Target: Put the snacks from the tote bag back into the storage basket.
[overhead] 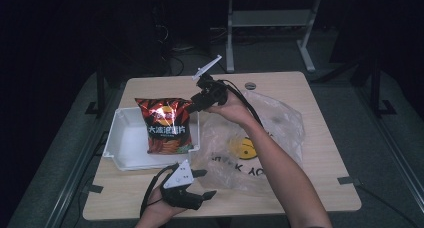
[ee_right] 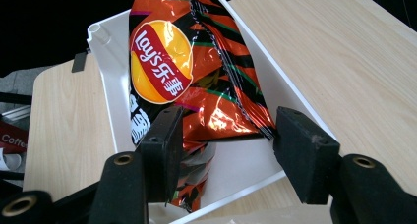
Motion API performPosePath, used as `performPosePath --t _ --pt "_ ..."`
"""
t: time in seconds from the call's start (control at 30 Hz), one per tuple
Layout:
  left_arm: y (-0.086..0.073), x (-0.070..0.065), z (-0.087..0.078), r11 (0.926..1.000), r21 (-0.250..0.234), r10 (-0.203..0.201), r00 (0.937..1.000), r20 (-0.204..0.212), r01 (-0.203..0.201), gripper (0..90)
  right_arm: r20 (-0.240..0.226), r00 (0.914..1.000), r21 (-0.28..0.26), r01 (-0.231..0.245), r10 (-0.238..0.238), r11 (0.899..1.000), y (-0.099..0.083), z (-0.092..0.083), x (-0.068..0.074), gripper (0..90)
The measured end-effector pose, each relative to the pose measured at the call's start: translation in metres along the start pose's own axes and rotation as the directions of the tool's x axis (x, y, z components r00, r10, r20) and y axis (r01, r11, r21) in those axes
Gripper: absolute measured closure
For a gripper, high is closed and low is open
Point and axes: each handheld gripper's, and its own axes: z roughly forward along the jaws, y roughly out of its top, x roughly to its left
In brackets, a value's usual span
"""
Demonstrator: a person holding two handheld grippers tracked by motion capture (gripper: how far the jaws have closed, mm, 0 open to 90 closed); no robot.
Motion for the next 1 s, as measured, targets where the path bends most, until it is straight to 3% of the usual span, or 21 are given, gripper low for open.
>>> performPosePath --t 0.17,0.5,1.0 --pt "0.000 -0.001 0.000 1.0000 -0.002 0.000 1.0000 0.001 0.000 32.7 0.030 0.9995 0.007 -0.008 0.008 1.000 -0.003 -0.006 -0.003 45.9" --pt "0.001 -0.001 0.001 0.9999 0.005 0.009 1.0000 0.002 -0.009 32.7 -0.015 0.9990 -0.025 -0.043 0.042 0.999 -0.009 -0.020 -0.004 44.4" --pt "0.000 0.002 -0.002 1.0000 -0.002 -0.001 1.0000 -0.010 0.001 32.6 -0.037 0.9978 -0.067 -0.058 0.055 0.996 -0.025 -0.049 -0.009 40.8"
